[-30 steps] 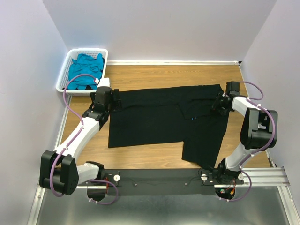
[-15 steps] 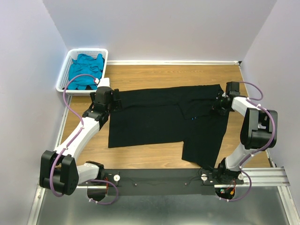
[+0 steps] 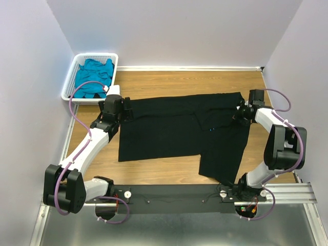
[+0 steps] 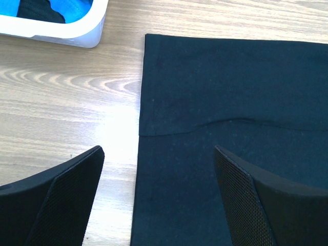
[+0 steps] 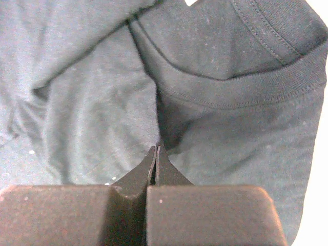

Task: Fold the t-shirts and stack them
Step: Fold the tshirt

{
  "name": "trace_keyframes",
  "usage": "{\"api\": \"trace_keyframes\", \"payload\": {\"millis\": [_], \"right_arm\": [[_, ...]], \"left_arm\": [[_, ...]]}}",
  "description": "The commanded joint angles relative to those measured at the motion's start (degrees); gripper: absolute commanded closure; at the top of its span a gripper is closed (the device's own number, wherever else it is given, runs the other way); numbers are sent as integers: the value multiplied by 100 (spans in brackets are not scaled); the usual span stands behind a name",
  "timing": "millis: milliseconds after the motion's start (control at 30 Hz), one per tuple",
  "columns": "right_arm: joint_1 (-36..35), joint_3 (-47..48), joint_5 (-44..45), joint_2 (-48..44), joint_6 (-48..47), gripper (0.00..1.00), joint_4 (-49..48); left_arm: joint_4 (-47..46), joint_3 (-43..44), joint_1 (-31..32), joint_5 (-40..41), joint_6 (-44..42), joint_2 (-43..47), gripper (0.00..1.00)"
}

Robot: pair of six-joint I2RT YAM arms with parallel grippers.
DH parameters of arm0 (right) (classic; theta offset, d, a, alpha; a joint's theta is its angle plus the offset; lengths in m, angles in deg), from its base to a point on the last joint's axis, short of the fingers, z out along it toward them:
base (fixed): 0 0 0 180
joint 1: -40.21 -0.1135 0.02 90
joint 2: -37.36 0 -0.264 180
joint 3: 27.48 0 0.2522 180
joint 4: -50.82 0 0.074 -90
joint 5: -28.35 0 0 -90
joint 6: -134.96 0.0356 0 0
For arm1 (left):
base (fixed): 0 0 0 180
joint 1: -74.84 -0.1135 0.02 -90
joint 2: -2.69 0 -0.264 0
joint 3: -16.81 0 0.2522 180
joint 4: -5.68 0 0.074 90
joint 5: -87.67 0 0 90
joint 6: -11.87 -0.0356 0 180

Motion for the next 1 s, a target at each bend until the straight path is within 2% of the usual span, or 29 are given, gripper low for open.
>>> {"api": "trace_keyframes", "payload": {"millis": [0, 333, 633, 967], "right_arm": [[56, -138, -91, -349, 194, 99, 230], [56, -595, -205, -955, 652, 99, 344], [56, -797, 49, -1210, 696, 99, 450], [56, -912, -100, -1597, 696, 99, 616]], "left_arm": [[-125, 83, -53, -95, -31, 90, 6], [-125, 74, -61, -113, -31, 116, 6], [-133, 65, -53, -113, -31, 125, 6], [-133, 83, -53, -148, -40, 72, 6]]}}
